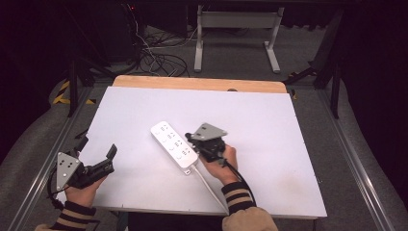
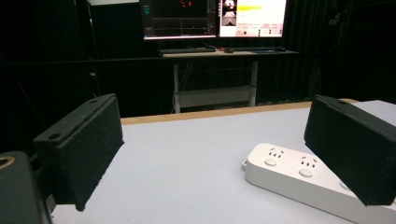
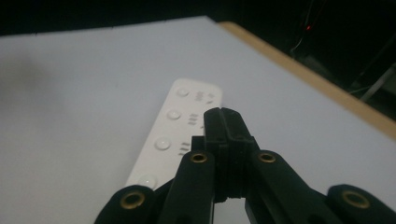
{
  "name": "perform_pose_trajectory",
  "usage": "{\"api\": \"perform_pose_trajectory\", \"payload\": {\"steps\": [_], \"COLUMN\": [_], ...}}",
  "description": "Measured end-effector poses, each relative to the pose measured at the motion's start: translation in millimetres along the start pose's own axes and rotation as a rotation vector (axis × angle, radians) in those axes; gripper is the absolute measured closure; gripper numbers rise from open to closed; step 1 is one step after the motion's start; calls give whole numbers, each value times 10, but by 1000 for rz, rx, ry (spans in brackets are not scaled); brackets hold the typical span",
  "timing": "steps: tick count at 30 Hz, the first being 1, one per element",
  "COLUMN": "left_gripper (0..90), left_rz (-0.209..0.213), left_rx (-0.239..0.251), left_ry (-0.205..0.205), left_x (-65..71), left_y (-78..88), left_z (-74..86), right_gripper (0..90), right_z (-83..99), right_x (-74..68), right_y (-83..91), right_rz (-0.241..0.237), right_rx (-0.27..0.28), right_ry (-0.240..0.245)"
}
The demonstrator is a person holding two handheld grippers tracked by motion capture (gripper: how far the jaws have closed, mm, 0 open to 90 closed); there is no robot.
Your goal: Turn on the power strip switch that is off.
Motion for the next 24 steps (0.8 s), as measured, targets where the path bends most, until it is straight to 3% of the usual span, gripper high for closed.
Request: {"api": "perform_pose_trajectory", "payload": {"steps": [2,3,5,7,8,9,11,13,14,16,19,22,24], "left_gripper": [51,51,51,51,51,51,51,51,51,51,52,53,52], "left_rz": [-1,-3,-5,-11,-9,-8,-8,-7,-6,-3,-5,-2,2], "left_rx": [2,4,3,4,3,4,5,10,12,14,19,18,14], "left_ry": [4,6,6,5,8,7,2,0,-2,-2,5,-1,1], "left_x": [-3,-5,-11,-15,-10,-6,2,9,14,13,2,1,11], "left_y": [3,3,5,7,6,6,6,3,3,9,7,2,-4], "left_z": [-2,-5,-6,-5,-4,-5,-7,-15,-20,-27,-35,-32,-23], "right_gripper": [900,900,900,900,900,900,900,900,900,900,900,900,900], "right_z": [-54,-54,-66,-15,55,55,140,144,144,174,327,360,364], "right_x": [204,204,389,537,640,640,746,780,780,789,839,871,872], "right_y": [261,261,541,800,1026,1026,1301,1443,1443,1569,1646,1665,1666], "right_rz": [48,48,93,139,173,173,222,252,252,282,338,355,357], "right_rx": [80,80,157,192,229,229,297,338,338,394,410,436,436], "right_ry": [-16,-16,-40,-37,-44,-44,-63,-60,-60,-69,-109,-143,-135]}}
Point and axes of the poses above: each handheld gripper's, and its own axes: y roughly backward along the jaws, z roughly out of its underside, x roughly to its right, the point moved 7 cm from there along -y, roughly forward along the jaws, and after that the axes turned 10 degrees about x, right-handed, at the moved point
